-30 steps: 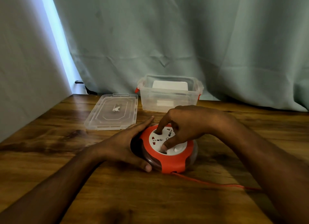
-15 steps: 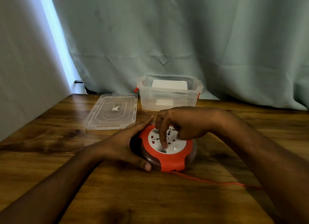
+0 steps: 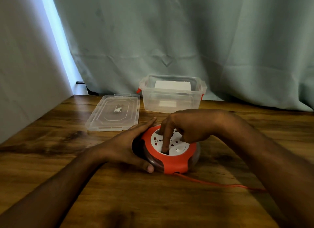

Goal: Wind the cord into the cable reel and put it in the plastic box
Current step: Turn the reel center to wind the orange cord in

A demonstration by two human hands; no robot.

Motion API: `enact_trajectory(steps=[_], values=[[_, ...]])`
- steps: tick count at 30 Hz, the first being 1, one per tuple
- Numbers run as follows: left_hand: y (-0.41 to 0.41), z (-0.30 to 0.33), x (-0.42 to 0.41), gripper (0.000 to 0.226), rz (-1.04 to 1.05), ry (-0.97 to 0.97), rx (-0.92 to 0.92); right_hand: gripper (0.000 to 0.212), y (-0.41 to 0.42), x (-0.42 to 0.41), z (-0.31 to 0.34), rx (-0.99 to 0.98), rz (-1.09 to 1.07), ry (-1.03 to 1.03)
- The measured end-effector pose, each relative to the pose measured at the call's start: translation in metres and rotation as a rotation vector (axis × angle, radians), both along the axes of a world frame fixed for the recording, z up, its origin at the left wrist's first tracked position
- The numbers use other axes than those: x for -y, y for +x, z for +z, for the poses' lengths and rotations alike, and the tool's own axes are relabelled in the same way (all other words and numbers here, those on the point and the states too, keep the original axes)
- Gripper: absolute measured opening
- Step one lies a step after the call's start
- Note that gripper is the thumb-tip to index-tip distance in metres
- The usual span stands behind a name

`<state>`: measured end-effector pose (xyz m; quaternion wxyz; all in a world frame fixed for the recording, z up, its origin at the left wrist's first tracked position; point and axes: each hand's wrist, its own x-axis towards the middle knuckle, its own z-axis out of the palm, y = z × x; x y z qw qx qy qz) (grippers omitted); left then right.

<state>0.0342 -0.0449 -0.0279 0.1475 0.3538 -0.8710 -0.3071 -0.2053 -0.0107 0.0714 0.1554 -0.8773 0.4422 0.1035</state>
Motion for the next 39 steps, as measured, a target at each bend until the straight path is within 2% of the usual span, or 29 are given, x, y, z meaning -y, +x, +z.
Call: enact_trajectory(steps=[9, 12, 15, 21, 27, 32, 36, 39], values=[[0.001, -0.002, 0.002, 0.139, 0.006, 0.006, 0.002, 0.066, 0.0, -0.002, 0.001, -0.013, -0.011, -0.007], [0.001, -0.002, 0.002, 0.136, 0.005, 0.003, 0.005, 0.062, 0.001, -0.004, 0.002, -0.023, -0.027, -0.02], [0.001, -0.002, 0.002, 0.137, 0.003, -0.001, 0.005, 0.058, 0.001, -0.004, 0.004, -0.059, -0.033, -0.097], [0.001, -0.001, 0.001, 0.139, 0.009, -0.004, 0.028, 0.064, 0.004, 0.003, -0.004, -0.099, -0.081, -0.29], [0.0, -0.001, 0.001, 0.141, 0.014, -0.002, 0.031, 0.063, 0.003, 0.003, -0.003, -0.077, -0.094, -0.233], [0.0, -0.001, 0.001, 0.139, 0.017, -0.015, 0.032, 0.029, -0.005, 0.0, 0.011, -0.008, -0.048, -0.264], [0.0, -0.002, 0.001, 0.134, 0.006, -0.013, 0.02, 0.038, -0.006, -0.001, 0.01, -0.017, -0.027, -0.106], [0.0, -0.002, 0.001, 0.135, 0.001, -0.018, 0.022, 0.044, -0.005, 0.001, 0.006, 0.009, -0.017, -0.068]])
